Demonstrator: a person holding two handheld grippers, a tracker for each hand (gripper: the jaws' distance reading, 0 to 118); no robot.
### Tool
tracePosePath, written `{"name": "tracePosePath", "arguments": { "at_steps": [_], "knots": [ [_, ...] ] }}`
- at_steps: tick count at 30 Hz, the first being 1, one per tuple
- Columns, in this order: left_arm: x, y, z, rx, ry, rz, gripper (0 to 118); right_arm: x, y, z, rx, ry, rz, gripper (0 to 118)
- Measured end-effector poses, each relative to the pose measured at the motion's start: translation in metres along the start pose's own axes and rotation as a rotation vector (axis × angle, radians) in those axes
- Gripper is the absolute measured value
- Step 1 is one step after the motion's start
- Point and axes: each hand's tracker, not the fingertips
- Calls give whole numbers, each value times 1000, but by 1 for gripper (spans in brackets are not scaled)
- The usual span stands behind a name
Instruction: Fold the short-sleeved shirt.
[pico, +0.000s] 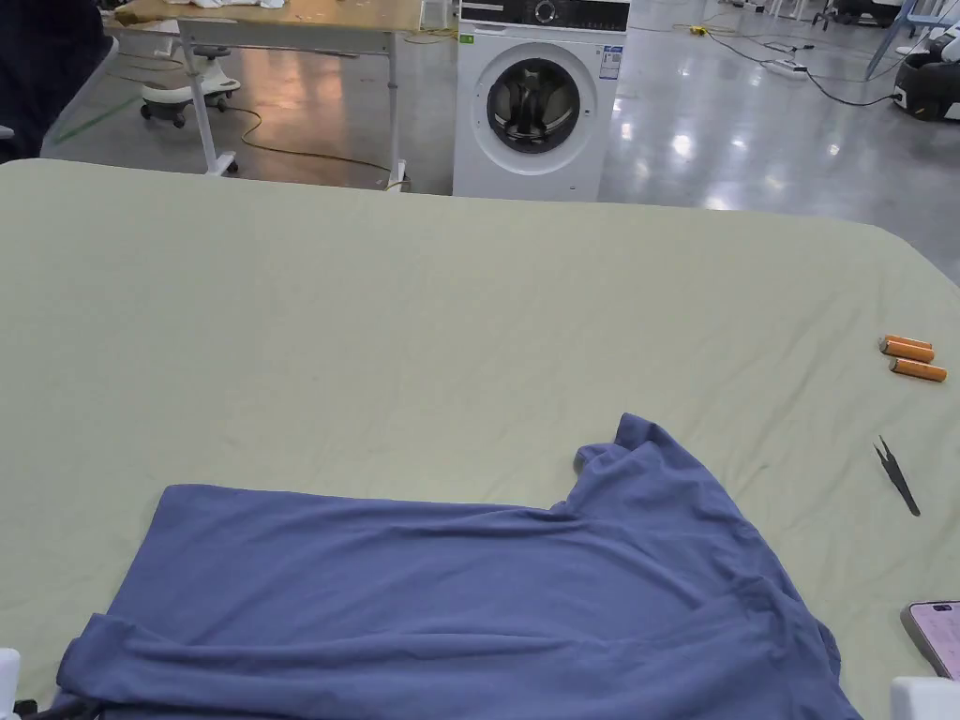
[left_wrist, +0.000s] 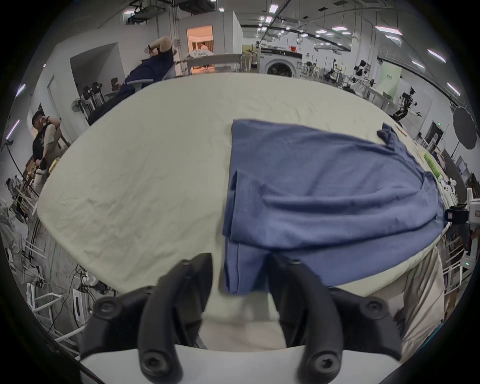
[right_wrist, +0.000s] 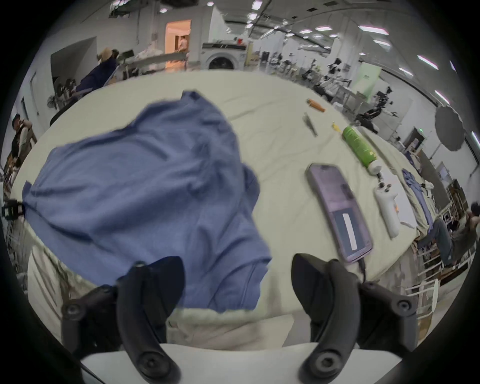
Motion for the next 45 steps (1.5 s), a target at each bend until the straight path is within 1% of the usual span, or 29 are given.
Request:
{"name": "tracePosePath", "arguments": {
  "at_steps": [1, 3, 5, 8, 10, 14, 16, 17, 18, 19, 20, 21, 22, 24, 25, 27, 30, 37, 39, 41, 42, 43, 44, 45],
  "knots": [
    [1, 4, 3, 28, -18, 12, 51, 0, 5, 5, 39, 15, -15, 90],
    [5, 14, 10, 107, -51, 28, 51, -3, 20, 13, 104, 21, -30, 90],
    [11, 25, 14, 176, -51, 14, 51, -11, 32, 16, 198, 8, -34, 90],
    [18, 44, 15, 290, -35, -3, 51, -30, 54, 19, 326, 18, -39, 90],
    [26, 57, 16, 365, -38, 7, 51, -46, 66, 19, 417, 40, -40, 89],
    [47, 81, 16, 498, -10, -9, 50, -81, 89, 20, 555, 58, -40, 83],
    [71, 89, 28, 561, 12, -33, 46, -97, 97, 23, 626, 70, -48, 79],
    [77, 92, 30, 585, 15, -41, 40, -104, 100, 25, 658, 70, -45, 73],
    [82, 95, 32, 605, 23, -48, 32, -111, 103, 28, 685, 66, -43, 64],
    [89, 97, 36, 631, 31, -55, 23, -117, 105, 31, 703, 60, -43, 51],
    [94, 98, 39, 665, 37, -68, 10, -122, 107, 34, 740, 62, -46, 28],
    [98, 99, 41, 683, 49, -82, 1, -126, 107, 37, 773, 68, -43, 11],
    [101, 100, 43, 693, 60, -88, 0, -130, 108, 40, 795, 60, -40, 7],
    [104, 101, 47, 721, 80, -96, 0, -135, 109, 44, 827, 52, -45, 4],
    [105, 101, 48, 727, 80, -97, 0, -135, 109, 45, 839, 67, -50, 3],
    [102, 103, 48, 742, 88, -102, 0, -137, 111, 47, 841, 64, -62, 2],
    [87, 111, 36, 699, 105, -102, 0, -137, 113, 46, 839, 67, -64, 2],
    [28, 154, -37, 306, 28, 1, 0, -130, 112, 32, 780, 78, -52, 2],
    [12, 169, -66, 206, -38, 31, 0, -127, 109, 29, 753, 76, -45, 2],
    [1, 179, -91, 97, -59, 60, 0, -124, 106, 24, 729, 73, -44, 2],
    [-3, 182, -103, 62, -65, 76, 4, -121, 104, 22, 712, 68, -45, 2],
    [-5, 186, -114, 24, -62, 82, 12, -119, 102, 20, 699, 65, -46, 2],
    [-8, 189, -124, -1, -53, 93, 29, -116, 100, 17, 688, 62, -46, 2],
    [-9, 191, -133, -29, -47, 96, 43, -114, 97, 15, 676, 54, -44, 2]
  ]
}}
